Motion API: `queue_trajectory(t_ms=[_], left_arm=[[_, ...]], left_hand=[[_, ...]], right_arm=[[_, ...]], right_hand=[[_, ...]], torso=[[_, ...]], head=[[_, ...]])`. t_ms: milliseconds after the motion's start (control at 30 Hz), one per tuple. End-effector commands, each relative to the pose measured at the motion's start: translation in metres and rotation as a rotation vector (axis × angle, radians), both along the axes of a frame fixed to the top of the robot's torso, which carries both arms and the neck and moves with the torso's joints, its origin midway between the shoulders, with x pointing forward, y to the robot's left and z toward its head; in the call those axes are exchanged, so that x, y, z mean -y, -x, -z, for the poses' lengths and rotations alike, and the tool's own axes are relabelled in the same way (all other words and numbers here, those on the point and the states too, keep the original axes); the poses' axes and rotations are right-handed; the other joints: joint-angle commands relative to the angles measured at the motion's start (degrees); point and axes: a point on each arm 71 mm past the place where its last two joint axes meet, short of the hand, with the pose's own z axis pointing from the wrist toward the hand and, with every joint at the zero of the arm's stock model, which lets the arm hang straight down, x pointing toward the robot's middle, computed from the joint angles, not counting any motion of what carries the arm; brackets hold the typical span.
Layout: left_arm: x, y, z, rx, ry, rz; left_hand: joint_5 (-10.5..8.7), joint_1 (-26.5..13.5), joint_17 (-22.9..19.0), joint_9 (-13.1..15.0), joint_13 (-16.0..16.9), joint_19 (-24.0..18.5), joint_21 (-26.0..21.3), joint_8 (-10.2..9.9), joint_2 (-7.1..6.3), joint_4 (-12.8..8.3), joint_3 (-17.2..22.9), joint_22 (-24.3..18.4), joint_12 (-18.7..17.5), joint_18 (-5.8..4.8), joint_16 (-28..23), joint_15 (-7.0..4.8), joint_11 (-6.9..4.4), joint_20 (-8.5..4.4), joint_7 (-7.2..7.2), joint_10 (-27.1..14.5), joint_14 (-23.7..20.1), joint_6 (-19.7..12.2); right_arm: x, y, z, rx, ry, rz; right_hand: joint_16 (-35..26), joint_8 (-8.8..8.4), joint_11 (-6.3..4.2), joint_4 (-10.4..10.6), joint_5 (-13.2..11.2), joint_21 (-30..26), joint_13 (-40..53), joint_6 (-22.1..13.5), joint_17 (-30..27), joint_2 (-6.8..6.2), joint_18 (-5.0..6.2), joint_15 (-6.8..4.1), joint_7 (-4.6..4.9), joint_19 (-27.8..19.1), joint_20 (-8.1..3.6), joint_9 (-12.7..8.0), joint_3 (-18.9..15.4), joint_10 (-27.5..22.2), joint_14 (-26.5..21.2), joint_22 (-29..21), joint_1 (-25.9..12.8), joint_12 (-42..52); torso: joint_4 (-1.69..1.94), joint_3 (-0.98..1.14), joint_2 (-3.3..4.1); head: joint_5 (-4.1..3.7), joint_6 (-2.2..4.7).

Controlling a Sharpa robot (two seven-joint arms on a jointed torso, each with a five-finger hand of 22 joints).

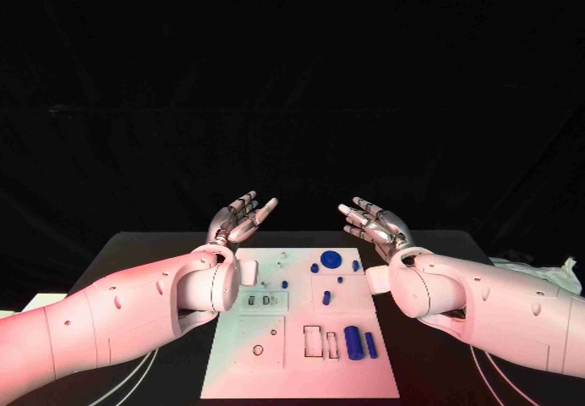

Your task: Assemble the parts on the task board

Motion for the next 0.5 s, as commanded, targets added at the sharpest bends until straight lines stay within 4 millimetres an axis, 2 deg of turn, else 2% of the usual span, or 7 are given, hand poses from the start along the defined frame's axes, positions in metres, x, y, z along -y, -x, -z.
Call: queue_trajectory(t_ms=[33,133,200,267,300,367,500], left_arm=[[0.005,0.0,-0.001,0.002,0.026,0.051],[0.005,0.0,-0.001,0.002,0.026,0.051],[0.005,0.0,-0.001,0.002,0.026,0.051],[0.005,0.0,-0.001,0.002,0.026,0.051],[0.005,0.0,-0.001,0.002,0.026,0.051],[-0.015,-0.001,0.0,0.001,0.04,0.023],[-0.017,0.001,-0.002,-0.006,0.033,0.038]], left_hand=[[0.3,2.6,0.36,0.3,0.34,1.81,0.79,0.63,0.89,0.6,0.49,0.35,0.67,2.13,0.71,0.68,1.02,0.77,6.5,2.89,3.01,2.53],[0.0,3.02,1.76,1.23,1.32,10.27,3.21,2.53,3.99,0.08,1.45,1.66,2.81,2.58,3.45,1.34,2.68,0.89,8.13,14.77,15.14,11.45],[-0.1,3.88,2.59,1.69,1.69,23.93,7.44,3.69,4.84,-0.41,1.45,3.83,3.86,3.65,5.84,0.25,1.85,0.67,7.79,22.38,22.39,17.19],[-0.11,5.15,2.96,2.08,1.92,29.46,10.04,4.83,5.29,-1.27,1.15,4.69,4.69,5.15,7.47,-1.33,0.74,0.46,6.86,30.29,27.43,23.89],[-0.12,5.53,3.15,2.23,1.93,31.65,11.08,5.27,5.4,-1.56,0.95,5.05,4.89,5.52,8.01,-1.89,0.31,0.26,6.53,31.97,29.24,26.64],[-0.16,7.33,4.27,2.63,2.12,37.36,13.9,6.65,5.43,-3.06,0.8,6.09,6.0,5.55,9.83,-3.46,-1.01,-1.24,5.62,35.95,34.52,32.46],[-0.15,9.91,6.12,2.5,2.11,43.47,17.0,7.2,5.36,-5.28,0.98,7.33,6.4,5.64,11.33,-5.4,-2.07,-3.14,4.62,39.29,39.74,35.09]], right_arm=[[-0.013,0.001,0.002,-0.032,0.006,-0.215],[-0.015,-0.001,0.002,-0.041,0.014,-0.257],[-0.016,-0.002,0.003,-0.045,0.018,-0.275],[-0.016,-0.002,0.003,-0.048,0.021,-0.287],[-0.016,-0.002,0.003,-0.048,0.021,-0.288],[0.016,-0.018,-0.012,0.213,0.34,-0.166],[0.02,-0.02,-0.018,0.263,0.404,-0.16]], right_hand=[[3.2,1.57,0.51,-4.75,-0.42,3.31,1.36,9.27,1.44,0.84,3.74,0.15,9.05,13.73,0.3,0.96,1.38,16.02,17.71,1.69,7.35,2.92],[5.85,3.69,-1.1,-7.76,-1.28,6.07,2.1,21.47,2.0,0.8,5.96,-1.77,8.09,22.24,0.32,2.06,2.67,29.62,30.37,2.6,10.38,6.18],[6.17,4.36,-1.91,-9.09,-1.78,6.75,1.81,27.02,1.82,0.55,6.78,-2.77,7.16,24.21,0.3,2.3,3.16,32.46,33.29,2.58,11.13,6.63],[6.74,5.19,-3.25,-10.96,-2.25,8.03,1.56,35.0,1.78,0.38,7.13,-4.06,6.12,27.52,-0.5,2.54,4.18,36.34,37.61,2.71,11.74,6.89],[6.72,5.1,-3.5,-11.74,-2.38,8.43,1.47,36.72,1.74,0.2,7.07,-4.55,5.7,28.73,-0.97,2.42,4.62,37.63,39.11,2.68,11.59,6.64],[6.63,4.76,-4.1,-13.14,-2.46,9.02,1.5,38.65,1.76,0.29,7.14,-5.39,5.12,30.67,-1.78,2.22,5.74,39.89,41.74,2.58,11.26,6.07],[6.04,3.82,-4.76,-14.22,-2.38,9.69,1.51,40.34,1.81,0.03,7.13,-6.24,4.77,33.1,-2.84,2.11,7.4,42.15,44.62,2.37,10.31,4.75]], torso=[[0.0,0.0,0.0],[0.0,0.0,0.0],[0.0,0.0,0.0],[0.0,0.0,0.0],[0.0,0.0,0.0],[0.36,0.0,1.13],[0.68,-0.18,1.86]], head=[[0.0,0.01],[0.0,0.01],[0.0,0.01],[0.0,0.01],[0.0,0.01],[-0.39,-0.18],[-0.72,0.1]])
